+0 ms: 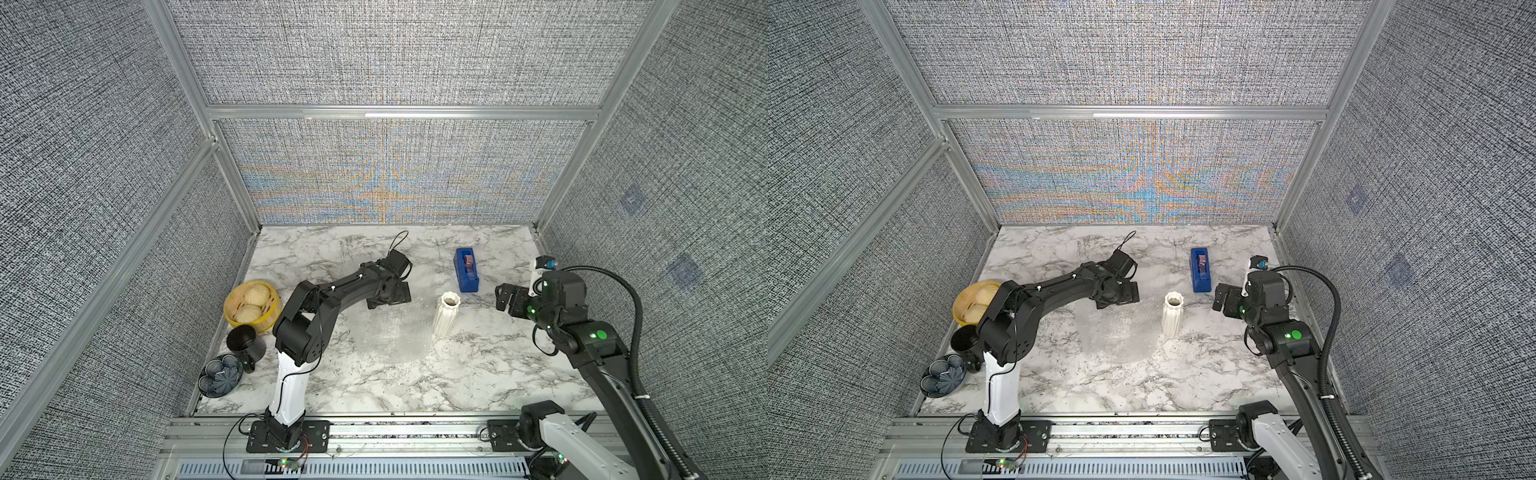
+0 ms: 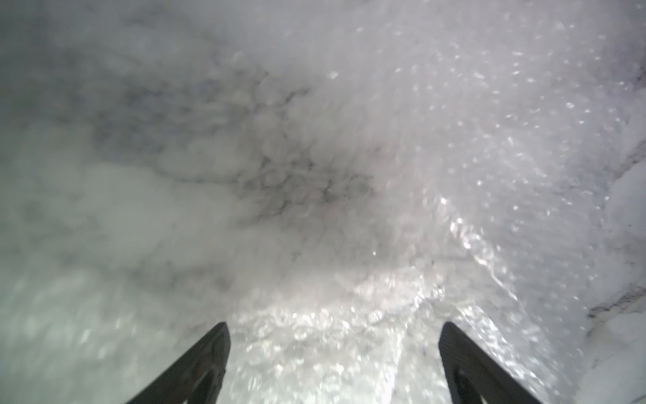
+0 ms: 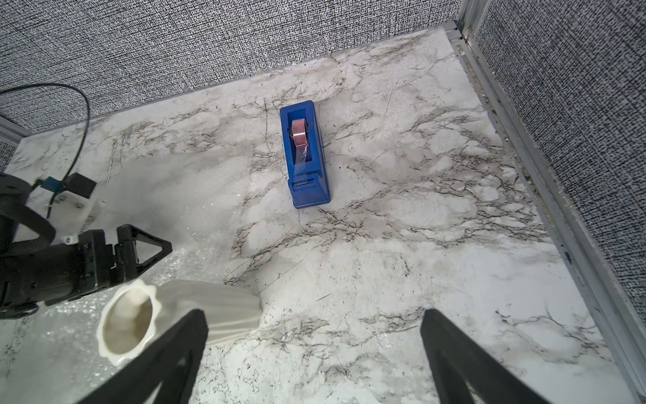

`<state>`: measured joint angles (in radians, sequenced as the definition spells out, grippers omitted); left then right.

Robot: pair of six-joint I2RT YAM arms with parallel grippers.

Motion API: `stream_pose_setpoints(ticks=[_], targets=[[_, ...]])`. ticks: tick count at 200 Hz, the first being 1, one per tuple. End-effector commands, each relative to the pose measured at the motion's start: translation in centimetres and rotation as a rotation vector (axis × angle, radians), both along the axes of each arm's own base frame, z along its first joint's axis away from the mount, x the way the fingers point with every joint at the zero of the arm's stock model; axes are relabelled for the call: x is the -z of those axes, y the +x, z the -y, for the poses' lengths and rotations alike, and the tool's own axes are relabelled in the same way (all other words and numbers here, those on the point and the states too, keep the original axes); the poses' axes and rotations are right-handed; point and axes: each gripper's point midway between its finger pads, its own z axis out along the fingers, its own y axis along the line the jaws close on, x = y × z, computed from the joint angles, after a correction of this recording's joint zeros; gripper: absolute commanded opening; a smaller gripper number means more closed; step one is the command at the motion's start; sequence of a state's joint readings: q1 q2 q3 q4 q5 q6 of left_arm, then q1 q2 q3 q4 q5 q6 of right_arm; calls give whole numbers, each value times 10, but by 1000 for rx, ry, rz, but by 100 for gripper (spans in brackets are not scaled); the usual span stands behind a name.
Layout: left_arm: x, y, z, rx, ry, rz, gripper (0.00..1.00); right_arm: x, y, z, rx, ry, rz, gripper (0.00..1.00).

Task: Wrap vases in bubble wrap
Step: Move the bubble wrap to the center of the board.

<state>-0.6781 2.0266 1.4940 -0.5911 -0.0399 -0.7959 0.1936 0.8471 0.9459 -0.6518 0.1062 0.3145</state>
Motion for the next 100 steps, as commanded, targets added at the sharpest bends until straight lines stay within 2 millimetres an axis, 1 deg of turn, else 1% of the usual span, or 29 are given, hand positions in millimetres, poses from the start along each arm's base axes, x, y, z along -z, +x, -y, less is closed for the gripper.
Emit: stream_pose_setpoints(ticks=[1, 15, 32, 42, 59, 87, 94, 100], targets=[[-27, -4, -14, -35, 32, 30, 93, 2, 0, 1, 5, -2, -8, 99], [-42, -7, -25, -49, 53, 56, 94, 4, 0, 0, 3, 1, -11, 99], [-51, -12, -40, -70, 85, 65, 94, 6, 0, -2, -5, 11, -14, 99], [-56, -14, -53, -88, 117, 77, 94, 7, 0, -4, -10, 14, -17, 99], [-54, -14, -86, -129, 156, 91, 95, 6, -1, -5, -17, 21, -21, 99], [-42, -12, -146, -194, 195, 44, 95, 6, -4, -7, -32, 27, -23, 99], [-38, -13, -158, -208, 198, 34, 95, 6, -4, -8, -33, 28, -23, 99], [-35, -14, -164, -214, 188, 23, 95, 6, -4, -8, -32, 29, -23, 99]])
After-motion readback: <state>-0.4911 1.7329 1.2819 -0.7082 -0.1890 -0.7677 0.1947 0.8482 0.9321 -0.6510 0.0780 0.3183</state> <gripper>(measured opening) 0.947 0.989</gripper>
